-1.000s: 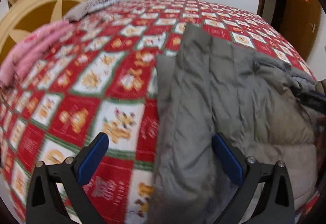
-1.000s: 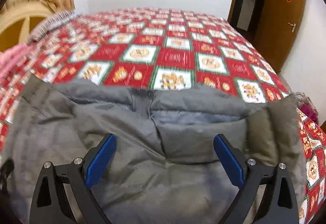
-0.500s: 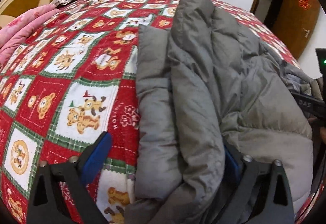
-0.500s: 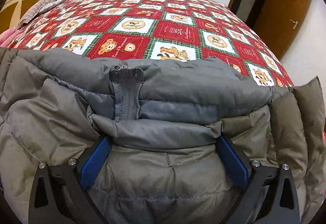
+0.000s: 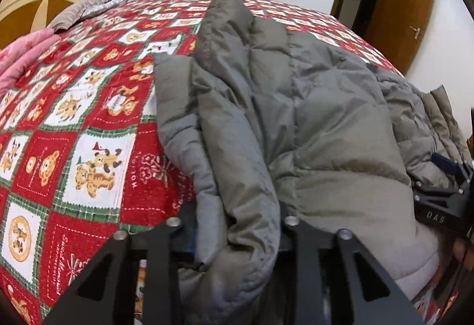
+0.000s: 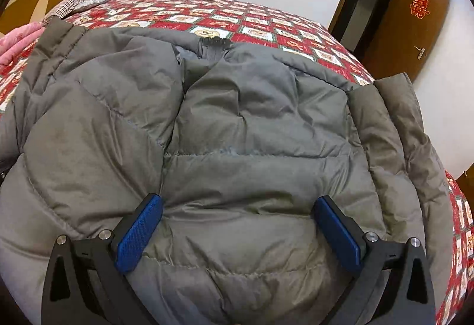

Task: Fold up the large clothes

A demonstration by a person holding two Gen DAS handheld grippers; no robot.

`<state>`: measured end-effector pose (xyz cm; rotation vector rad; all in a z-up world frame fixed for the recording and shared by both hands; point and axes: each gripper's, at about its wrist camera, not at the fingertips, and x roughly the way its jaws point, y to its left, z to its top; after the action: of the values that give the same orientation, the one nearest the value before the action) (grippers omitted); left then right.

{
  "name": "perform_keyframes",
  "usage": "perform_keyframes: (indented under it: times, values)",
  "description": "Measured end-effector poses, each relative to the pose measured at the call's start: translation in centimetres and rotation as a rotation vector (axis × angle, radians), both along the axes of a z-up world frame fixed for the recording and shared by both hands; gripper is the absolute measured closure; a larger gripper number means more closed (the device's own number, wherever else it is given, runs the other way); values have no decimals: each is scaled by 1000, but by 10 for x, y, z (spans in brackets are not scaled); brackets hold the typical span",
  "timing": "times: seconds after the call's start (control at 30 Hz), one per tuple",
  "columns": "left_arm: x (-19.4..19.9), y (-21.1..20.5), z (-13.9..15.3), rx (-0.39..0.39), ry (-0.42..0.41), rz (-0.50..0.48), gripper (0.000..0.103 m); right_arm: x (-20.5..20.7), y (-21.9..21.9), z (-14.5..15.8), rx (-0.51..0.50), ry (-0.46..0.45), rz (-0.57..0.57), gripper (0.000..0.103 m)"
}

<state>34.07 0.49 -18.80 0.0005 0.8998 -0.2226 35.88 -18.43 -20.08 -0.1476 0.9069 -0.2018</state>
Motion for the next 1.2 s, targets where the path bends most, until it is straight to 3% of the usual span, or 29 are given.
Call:
perform_keyframes:
  times: [0.13, 0.2, 0.3, 0.4, 0.47, 0.53, 0.7, 0.8, 0.87, 0.93, 1.03, 1.2]
  values:
    - [-5, 5, 2, -18, -8, 3, 79, -13, -6, 14, 29, 30, -9, 1]
    - [-7, 11, 2, -40, -8, 8, 79, -42, -7, 30, 64, -5, -10, 1]
    - [-10, 16, 5, -61, -25, 12, 76, -76, 0, 26, 42, 1, 5, 1]
    - [-14, 17, 9, -38, -29, 56, 54, -86, 3, 11, 19, -4, 16, 1]
    - [-22, 21, 14, -27, -40, 89, 32, -83, 3, 3, 23, -15, 8, 1]
    - [-30, 23, 18, -18, -58, 107, 20, -79, 6, 0, 14, -16, 2, 1]
    - [-31, 32, 3, -68, 17, 146, 12, -78, 6, -4, 22, -31, 2, 2]
    - [-25, 30, -5, -120, 33, 141, 22, -83, 3, -8, 25, -54, 4, 2]
    - [-23, 23, -4, -172, 23, 81, 66, -86, 4, -9, 15, -70, 2, 2]
    - [-22, 17, -3, -197, 26, 43, 84, -89, 4, -11, 15, -73, 1, 2]
    - [-28, 12, 4, -155, -4, 24, 92, -89, 3, -11, 23, -72, 3, 2]
    - [-37, 33, 30, -168, -36, 10, 94, -93, -9, -1, 43, -51, 33, 1]
